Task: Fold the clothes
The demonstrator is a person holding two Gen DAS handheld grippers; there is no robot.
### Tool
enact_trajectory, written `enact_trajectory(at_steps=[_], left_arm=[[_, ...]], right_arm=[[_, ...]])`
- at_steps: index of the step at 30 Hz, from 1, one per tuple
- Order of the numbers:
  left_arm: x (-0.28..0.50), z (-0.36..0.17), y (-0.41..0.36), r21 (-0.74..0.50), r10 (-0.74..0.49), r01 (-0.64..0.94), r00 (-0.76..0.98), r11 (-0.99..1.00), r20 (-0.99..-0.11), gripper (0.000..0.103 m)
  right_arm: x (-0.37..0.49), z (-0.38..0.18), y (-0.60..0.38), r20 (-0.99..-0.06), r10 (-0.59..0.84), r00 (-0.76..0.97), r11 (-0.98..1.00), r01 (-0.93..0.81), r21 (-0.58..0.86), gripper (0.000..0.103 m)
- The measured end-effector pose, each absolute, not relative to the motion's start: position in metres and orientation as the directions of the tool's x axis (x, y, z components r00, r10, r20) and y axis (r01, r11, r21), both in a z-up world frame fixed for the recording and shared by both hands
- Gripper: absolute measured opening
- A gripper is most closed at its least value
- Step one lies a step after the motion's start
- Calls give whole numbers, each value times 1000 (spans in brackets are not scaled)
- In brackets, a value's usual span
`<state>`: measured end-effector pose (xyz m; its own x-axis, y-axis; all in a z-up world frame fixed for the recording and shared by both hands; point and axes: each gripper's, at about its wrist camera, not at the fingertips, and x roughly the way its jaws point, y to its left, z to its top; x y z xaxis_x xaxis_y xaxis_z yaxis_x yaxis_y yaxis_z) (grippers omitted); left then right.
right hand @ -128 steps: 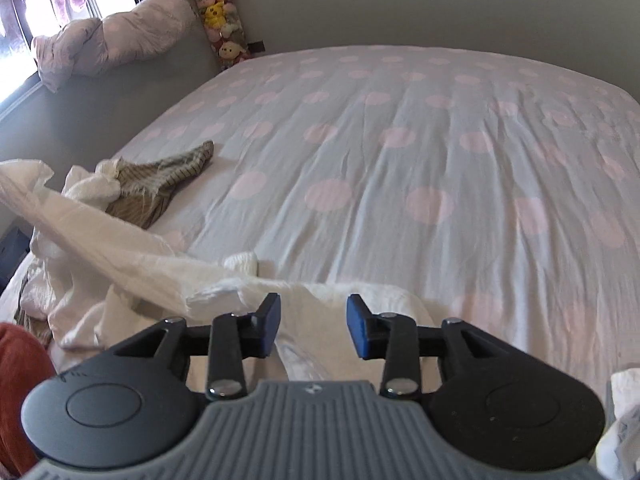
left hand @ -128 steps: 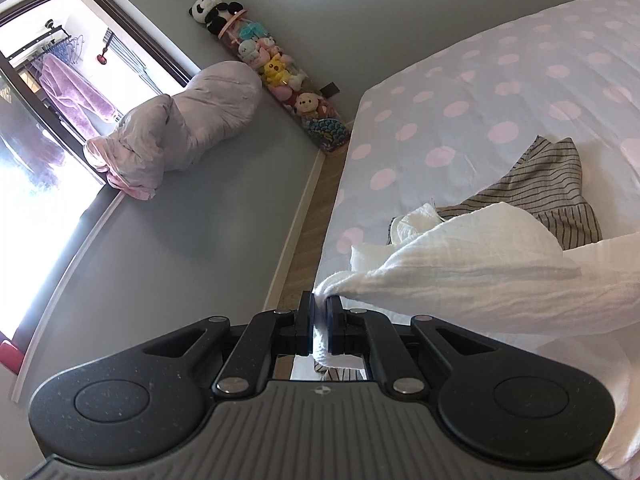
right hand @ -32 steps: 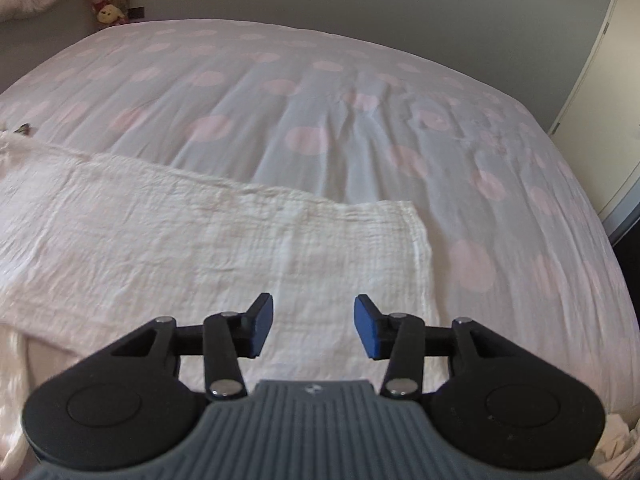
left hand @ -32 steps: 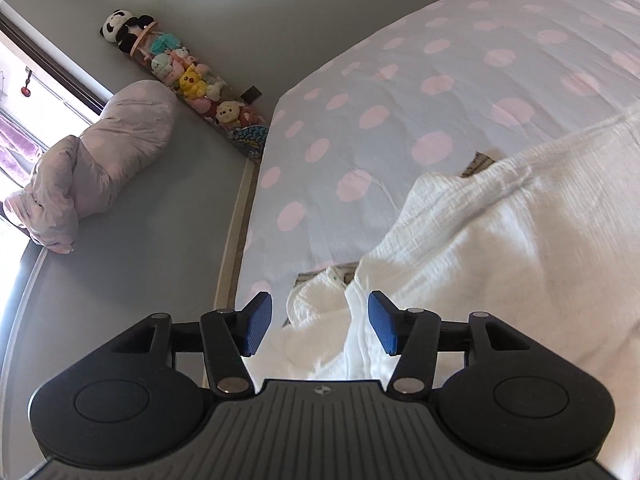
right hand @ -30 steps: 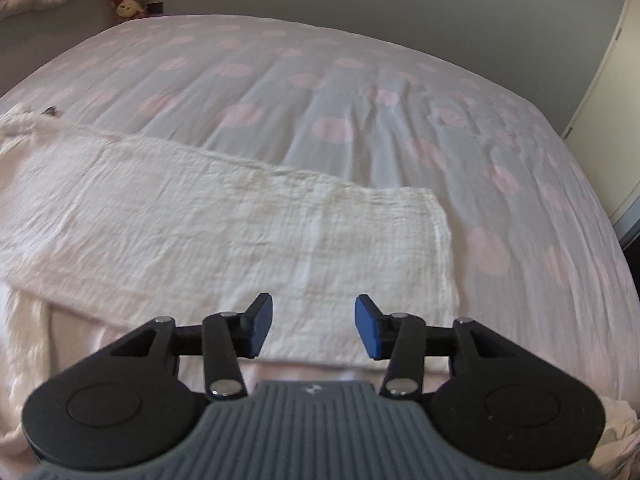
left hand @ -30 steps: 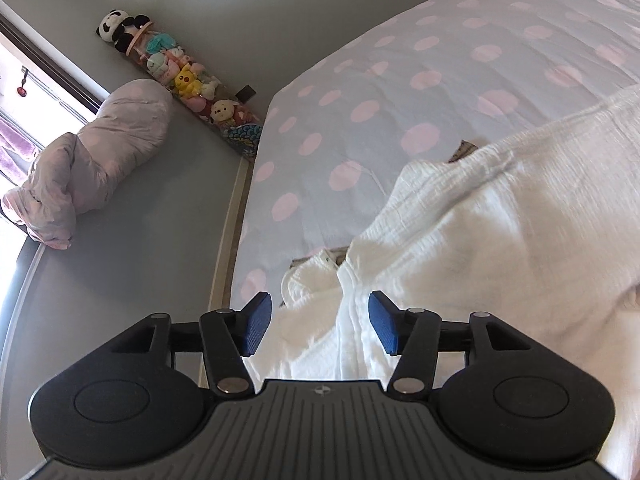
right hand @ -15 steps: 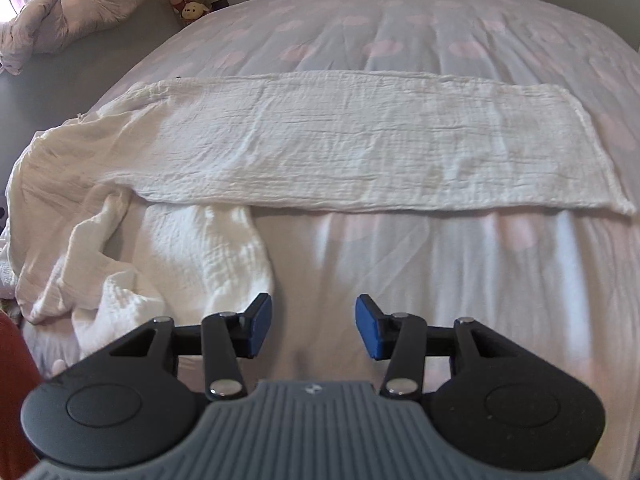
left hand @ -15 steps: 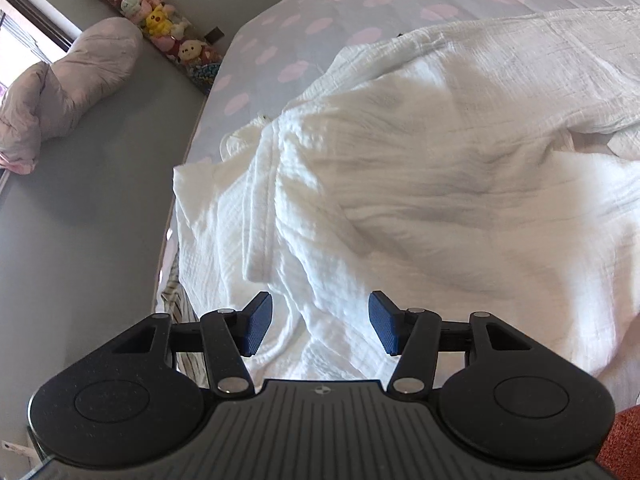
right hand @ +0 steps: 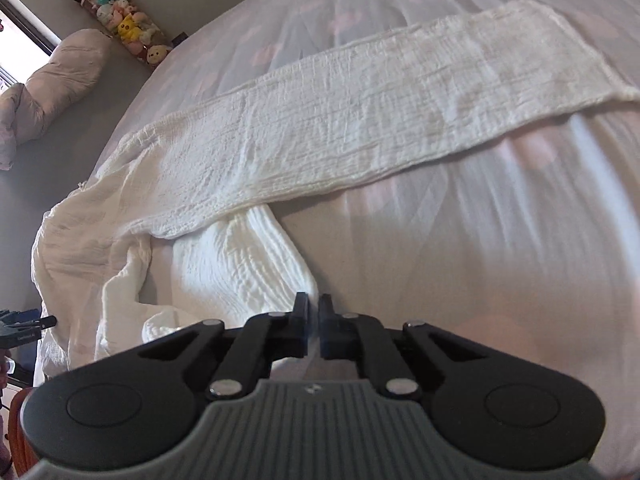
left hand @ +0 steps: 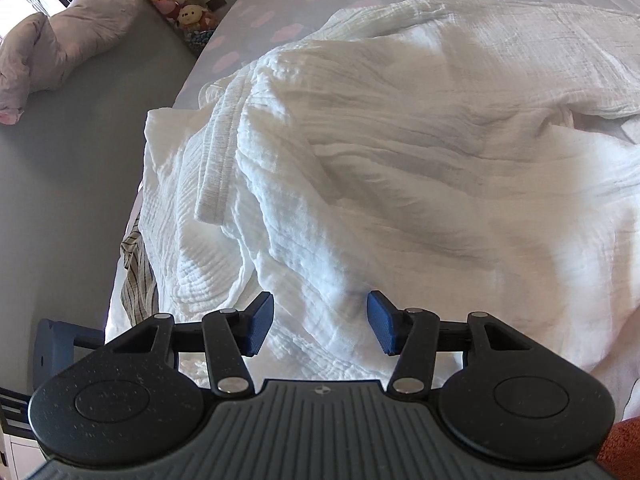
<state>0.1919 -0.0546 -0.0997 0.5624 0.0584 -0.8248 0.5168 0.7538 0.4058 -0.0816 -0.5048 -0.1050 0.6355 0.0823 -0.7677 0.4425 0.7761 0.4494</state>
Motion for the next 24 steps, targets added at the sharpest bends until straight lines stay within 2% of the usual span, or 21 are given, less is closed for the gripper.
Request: enact_trajectory(at_steps=[8,12,15,20,22,24], left_arm=[[187,-94,-60,397,21,537,575,744,-818,49],[188,-90,-66,402,9,549,583,733,-812,49],[189,-88,-72,401,2,554,584,730,-812,49],[184,-84,-79,392,-16,562,586,728,-810,49],[181,-82,-81,390,-23,571,583,722,-812,49],[178,-83,-82,401,-20,582,583,708,-812,49]], right_arm=[[-156,-18,-511,-695,-53,717,777,467,422,5],[-166,8,-509,-654,-122,747,790,471,391,5],[-151,4,-514,-660,-151,736,802,481,353,5],[-109,-35,-536,-706,-160,690,794,514,323,6],[-96,-48,-544,-719,-153,677,793,518,319,8],[-87,-57,-550,-727,-144,672,796,515,318,14]])
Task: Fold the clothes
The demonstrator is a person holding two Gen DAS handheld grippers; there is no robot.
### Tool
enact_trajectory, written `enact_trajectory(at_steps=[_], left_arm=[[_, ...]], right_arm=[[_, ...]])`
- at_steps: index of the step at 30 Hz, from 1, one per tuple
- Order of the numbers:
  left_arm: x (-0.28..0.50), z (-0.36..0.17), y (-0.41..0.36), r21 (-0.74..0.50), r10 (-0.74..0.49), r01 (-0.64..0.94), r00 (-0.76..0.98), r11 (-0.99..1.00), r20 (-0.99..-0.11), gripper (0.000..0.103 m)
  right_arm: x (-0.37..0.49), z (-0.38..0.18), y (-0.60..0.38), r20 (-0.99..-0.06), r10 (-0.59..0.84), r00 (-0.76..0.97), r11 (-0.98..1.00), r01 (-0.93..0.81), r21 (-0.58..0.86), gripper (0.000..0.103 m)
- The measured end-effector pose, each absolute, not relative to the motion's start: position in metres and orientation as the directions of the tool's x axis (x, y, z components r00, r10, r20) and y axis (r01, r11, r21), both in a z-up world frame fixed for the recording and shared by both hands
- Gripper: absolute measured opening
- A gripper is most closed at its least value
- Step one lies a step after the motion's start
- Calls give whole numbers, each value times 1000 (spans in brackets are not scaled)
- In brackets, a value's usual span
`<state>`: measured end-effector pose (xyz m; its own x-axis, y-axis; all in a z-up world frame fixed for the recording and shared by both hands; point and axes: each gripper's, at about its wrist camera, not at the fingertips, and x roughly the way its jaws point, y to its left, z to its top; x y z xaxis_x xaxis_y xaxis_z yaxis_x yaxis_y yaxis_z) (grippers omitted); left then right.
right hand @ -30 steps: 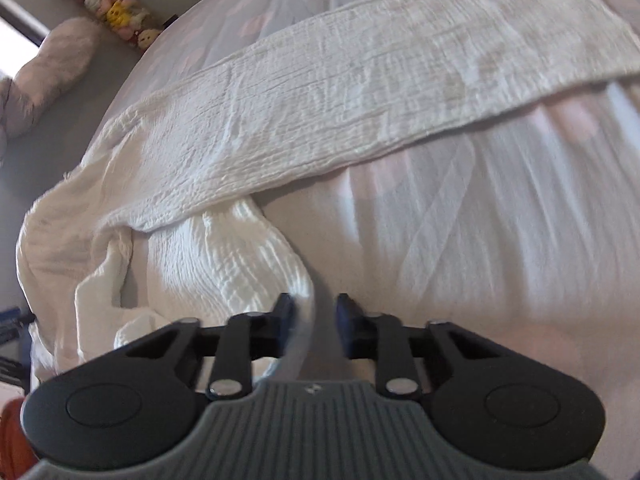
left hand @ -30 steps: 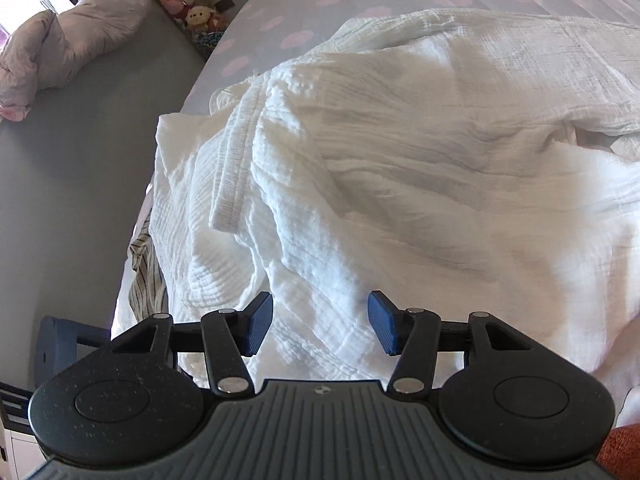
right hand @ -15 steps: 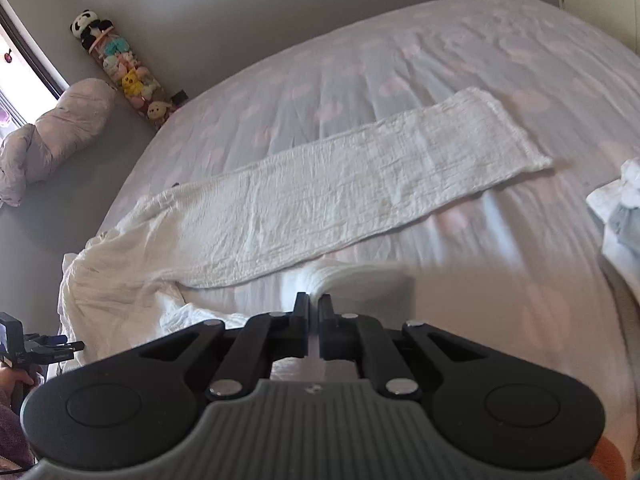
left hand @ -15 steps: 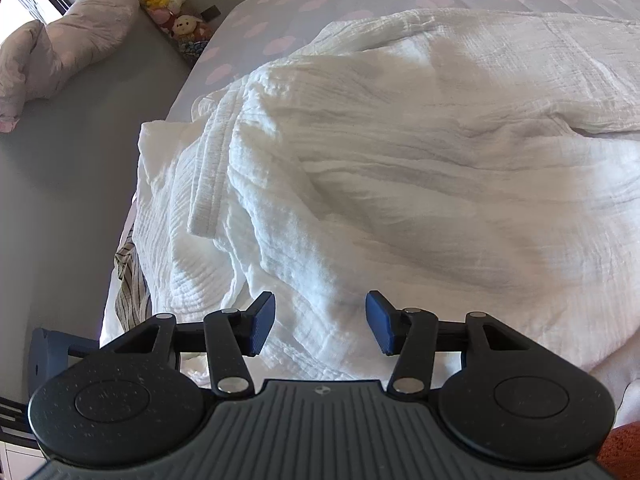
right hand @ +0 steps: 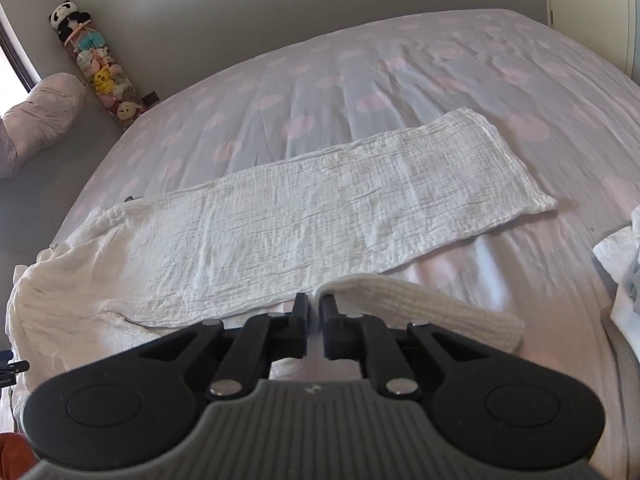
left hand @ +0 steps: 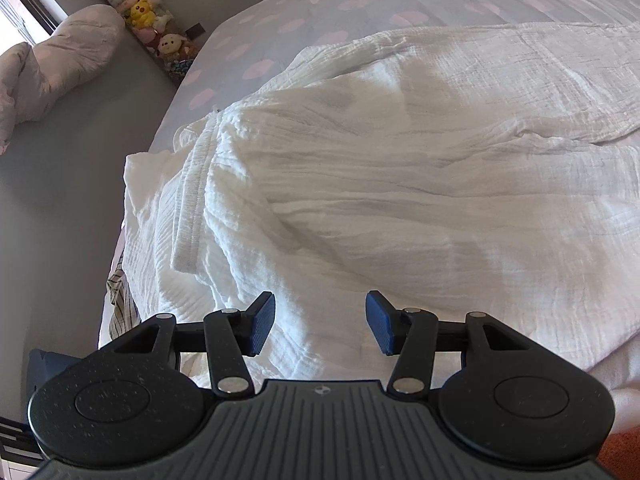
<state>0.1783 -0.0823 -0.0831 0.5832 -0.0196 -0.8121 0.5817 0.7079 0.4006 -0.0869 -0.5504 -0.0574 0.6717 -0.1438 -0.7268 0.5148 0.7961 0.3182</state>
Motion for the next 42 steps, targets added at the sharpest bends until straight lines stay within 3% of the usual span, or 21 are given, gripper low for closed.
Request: enact_trajectory(at_steps=[2,5,11,15,19,25,27,42], left_arm=[[177,-85,-82,413,-11,588,583,696,-812,49],[178,-89,-78,423,9,585,579,692,-816,49],[182,-99,-71,409,27,578,556,706,-831,49],[183,-103,-73,411,31,588,547,697,-836,49],[186,-104,-79,415,36,595,543,688,-839,49],[190,-108,-86,421,46,604,537,677,-843,49],[191,-109,-88,424,51,608,533,671,-844,49],[205,-120,-89,433,105,601,501,672,-859,49]], right_arm=[[-86,-58,-555,-726,-135,675,806,501,316,17],[-96,-51,-564,-711,-162,684,827,488,281,30],[-125,-52,-590,-751,-213,625,854,493,168,31],[-141,-68,-596,-795,-222,565,900,433,57,50],[-147,-87,-600,-852,-250,460,914,403,-50,50],[-140,-122,-612,-921,-151,358,903,429,19,48],[-133,-126,-614,-916,-129,381,896,440,57,44],[-12,-113,-612,-814,-39,580,921,336,196,44]])
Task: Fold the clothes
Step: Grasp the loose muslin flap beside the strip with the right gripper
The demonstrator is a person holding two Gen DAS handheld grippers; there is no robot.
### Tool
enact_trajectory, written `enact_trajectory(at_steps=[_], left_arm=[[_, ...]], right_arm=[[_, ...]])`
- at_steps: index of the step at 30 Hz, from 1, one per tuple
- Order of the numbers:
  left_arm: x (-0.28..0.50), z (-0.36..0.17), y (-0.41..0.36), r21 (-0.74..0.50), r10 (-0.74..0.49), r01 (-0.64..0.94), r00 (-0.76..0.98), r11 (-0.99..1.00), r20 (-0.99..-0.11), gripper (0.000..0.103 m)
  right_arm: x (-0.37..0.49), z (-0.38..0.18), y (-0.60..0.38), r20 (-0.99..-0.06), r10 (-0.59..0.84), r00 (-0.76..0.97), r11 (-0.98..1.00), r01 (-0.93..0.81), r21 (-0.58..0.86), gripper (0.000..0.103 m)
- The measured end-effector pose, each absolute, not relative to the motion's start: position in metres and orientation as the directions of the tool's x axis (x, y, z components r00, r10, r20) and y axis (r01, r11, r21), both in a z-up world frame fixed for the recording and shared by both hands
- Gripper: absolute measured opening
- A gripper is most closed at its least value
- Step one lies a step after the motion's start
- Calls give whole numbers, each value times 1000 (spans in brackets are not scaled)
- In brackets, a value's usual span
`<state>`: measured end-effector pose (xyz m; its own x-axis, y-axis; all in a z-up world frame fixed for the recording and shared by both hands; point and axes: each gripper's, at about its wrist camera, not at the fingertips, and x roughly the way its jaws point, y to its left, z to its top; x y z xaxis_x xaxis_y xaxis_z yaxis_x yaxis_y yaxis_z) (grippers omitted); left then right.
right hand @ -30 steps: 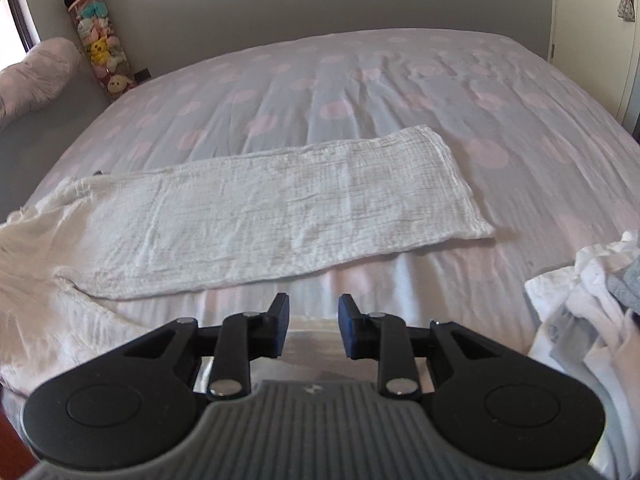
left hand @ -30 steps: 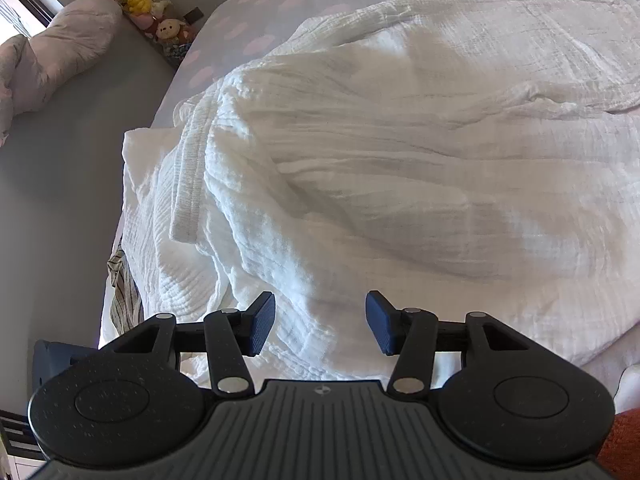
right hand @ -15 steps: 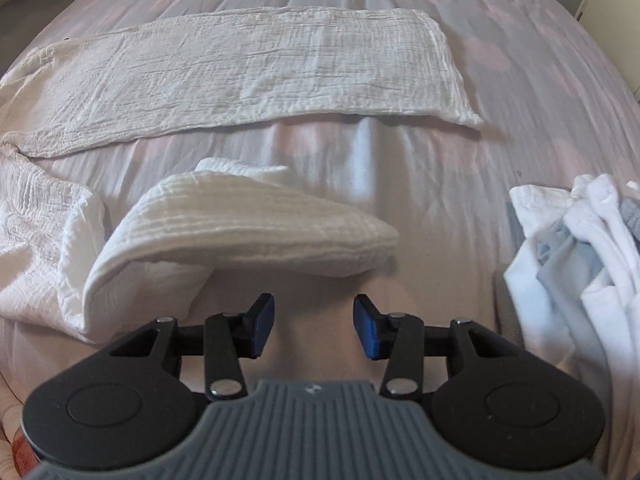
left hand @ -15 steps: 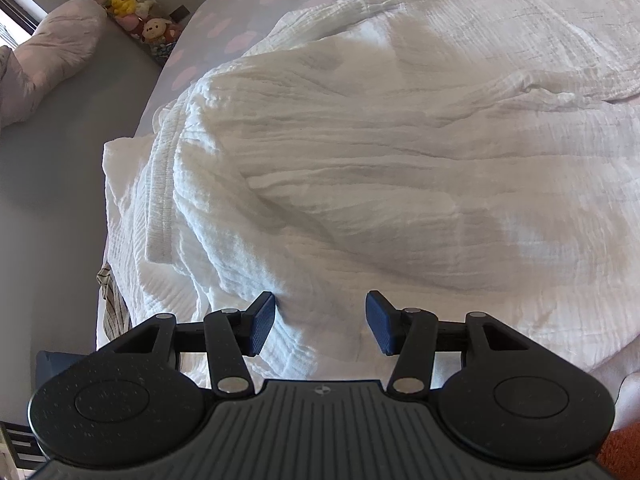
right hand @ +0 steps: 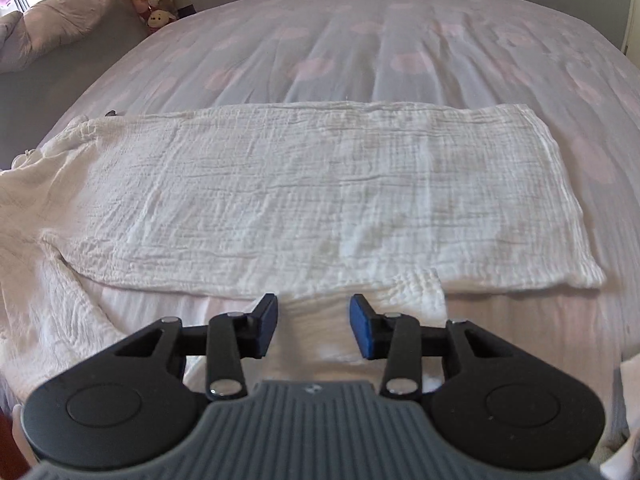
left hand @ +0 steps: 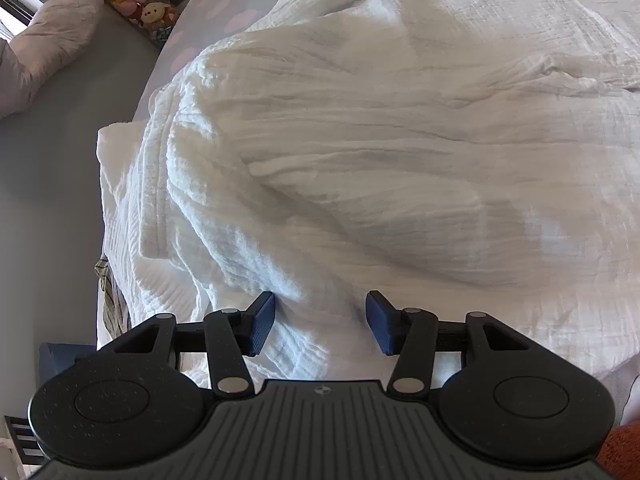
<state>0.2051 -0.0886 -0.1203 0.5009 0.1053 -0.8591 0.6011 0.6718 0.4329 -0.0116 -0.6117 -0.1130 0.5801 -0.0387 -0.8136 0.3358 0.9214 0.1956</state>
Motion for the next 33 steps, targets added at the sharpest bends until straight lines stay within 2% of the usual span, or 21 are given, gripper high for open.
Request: enact_trajectory(at_steps=[4,13,19,24,25,26,27,28,30,33], left_arm=[[207,-122,-89,431,99,617,496,659,-862,49],[208,-125,-89,425,70,644,500,636,-863,49],[206,-125,-91,428,80,643,496,636,-865,49],[203,-119,-93,421,80,636,493,647,-866,49],[202,-117,-93,419,78,634,493,649,-867,49],[200,-114,-94,421,77,634,495,649,-865,49],[199,-112,-94,424,76,635,499,646,-863,49],[197,-109,-94,425,73,635,503,644,-861,49],[195,-103,-93,427,64,636,511,642,-857,49],[191,-96,-91,426,47,635,523,644,-851,49]], right_arm=[[-14,-105,-620,-793,-62,606,925,334,183,44],[-74,-98,-649,-803,-219,554,915,403,29,43],[-96,-135,-653,-857,-193,478,916,401,17,43],[-79,-150,-646,-828,-150,541,921,382,82,42],[-76,-150,-646,-815,-142,561,920,379,101,40],[-73,-149,-645,-810,-136,570,918,381,114,31],[-71,-147,-644,-810,-132,572,915,385,123,17],[-69,-145,-643,-810,-128,573,912,389,131,11],[-66,-141,-640,-809,-119,575,906,397,149,7],[-75,-122,-636,-812,-130,569,907,399,134,6]])
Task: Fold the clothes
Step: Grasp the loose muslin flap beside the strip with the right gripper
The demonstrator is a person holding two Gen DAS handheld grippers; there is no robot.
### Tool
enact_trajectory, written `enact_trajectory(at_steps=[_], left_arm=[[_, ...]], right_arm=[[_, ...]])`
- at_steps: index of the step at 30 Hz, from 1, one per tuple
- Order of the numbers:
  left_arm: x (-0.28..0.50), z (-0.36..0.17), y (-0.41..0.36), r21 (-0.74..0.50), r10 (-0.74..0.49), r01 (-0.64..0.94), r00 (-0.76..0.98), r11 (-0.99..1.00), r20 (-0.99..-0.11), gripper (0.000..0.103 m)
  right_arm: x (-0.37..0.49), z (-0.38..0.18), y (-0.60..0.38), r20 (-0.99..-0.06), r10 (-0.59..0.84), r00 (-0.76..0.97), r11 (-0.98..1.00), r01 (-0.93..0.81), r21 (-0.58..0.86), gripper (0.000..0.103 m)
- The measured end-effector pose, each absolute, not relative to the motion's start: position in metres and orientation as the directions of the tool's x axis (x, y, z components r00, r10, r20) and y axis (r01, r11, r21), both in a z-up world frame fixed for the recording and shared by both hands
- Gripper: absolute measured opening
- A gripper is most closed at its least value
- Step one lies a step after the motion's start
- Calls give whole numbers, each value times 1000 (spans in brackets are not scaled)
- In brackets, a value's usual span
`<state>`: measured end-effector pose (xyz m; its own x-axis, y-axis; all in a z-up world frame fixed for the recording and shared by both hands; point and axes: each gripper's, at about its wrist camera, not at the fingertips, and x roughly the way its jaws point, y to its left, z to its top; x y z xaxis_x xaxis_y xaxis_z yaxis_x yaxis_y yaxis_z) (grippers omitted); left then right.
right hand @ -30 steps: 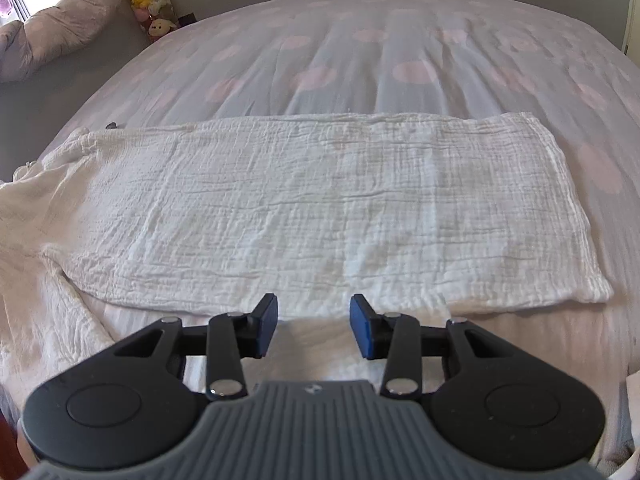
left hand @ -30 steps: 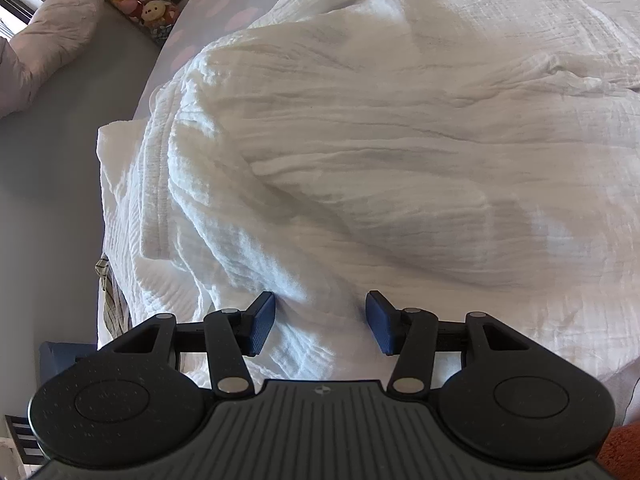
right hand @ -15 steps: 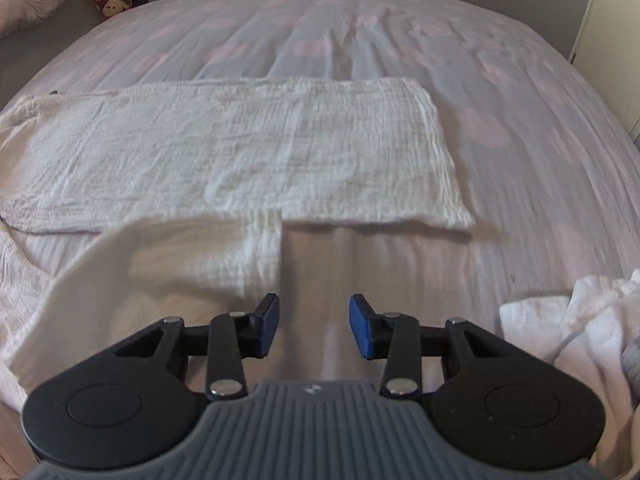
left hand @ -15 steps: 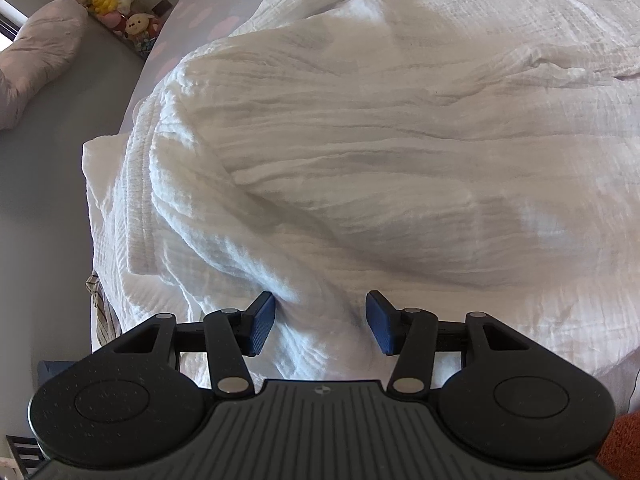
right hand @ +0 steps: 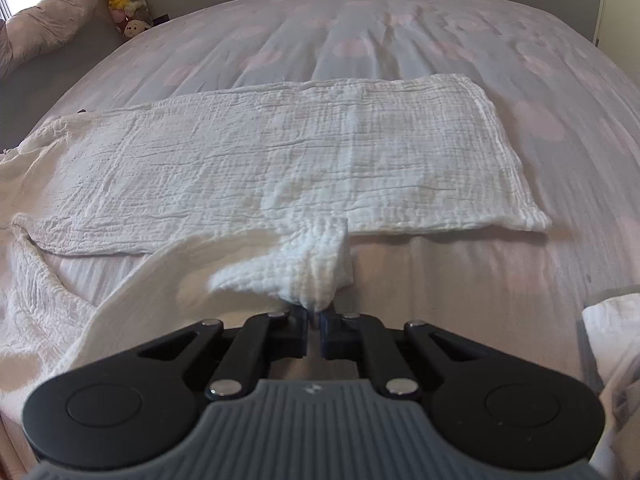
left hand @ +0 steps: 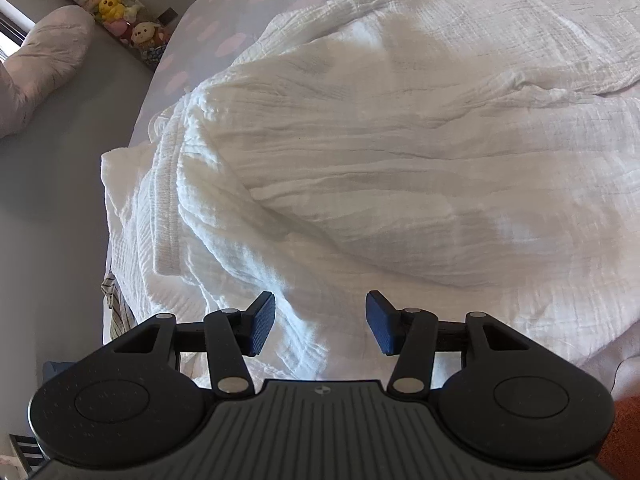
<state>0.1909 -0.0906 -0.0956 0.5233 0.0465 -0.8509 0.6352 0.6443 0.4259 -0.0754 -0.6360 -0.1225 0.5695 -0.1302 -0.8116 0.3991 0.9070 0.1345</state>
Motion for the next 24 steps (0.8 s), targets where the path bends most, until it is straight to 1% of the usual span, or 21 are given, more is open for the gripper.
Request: enact_trajectory(at_steps=[5,11,17,22,23,24], left_arm=[[185,-90,-85,409,12,638,531,652,-847,49],[178,-85,-83,407,-16,646,544,646,-839,49],[172,-83,-83,408,-36,653,554,638,-832,49],[161,-78,-80,417,-65,689,557,593,-828,49],[160,-77,-79,418,-70,696,556,584,-828,49],[158,-77,-77,418,-74,702,554,576,-829,49]], right_arm=[[-115,-80,-636,-829,-181,529,905,420,70,6],[-169,-51,-648,-877,-263,402,874,485,-39,6],[-187,-62,-665,-902,-313,298,839,532,-115,6],[-186,-80,-669,-909,-320,268,822,555,-126,7],[-186,-81,-667,-907,-326,265,824,551,-135,8],[-186,-81,-664,-905,-336,261,827,541,-151,11]])
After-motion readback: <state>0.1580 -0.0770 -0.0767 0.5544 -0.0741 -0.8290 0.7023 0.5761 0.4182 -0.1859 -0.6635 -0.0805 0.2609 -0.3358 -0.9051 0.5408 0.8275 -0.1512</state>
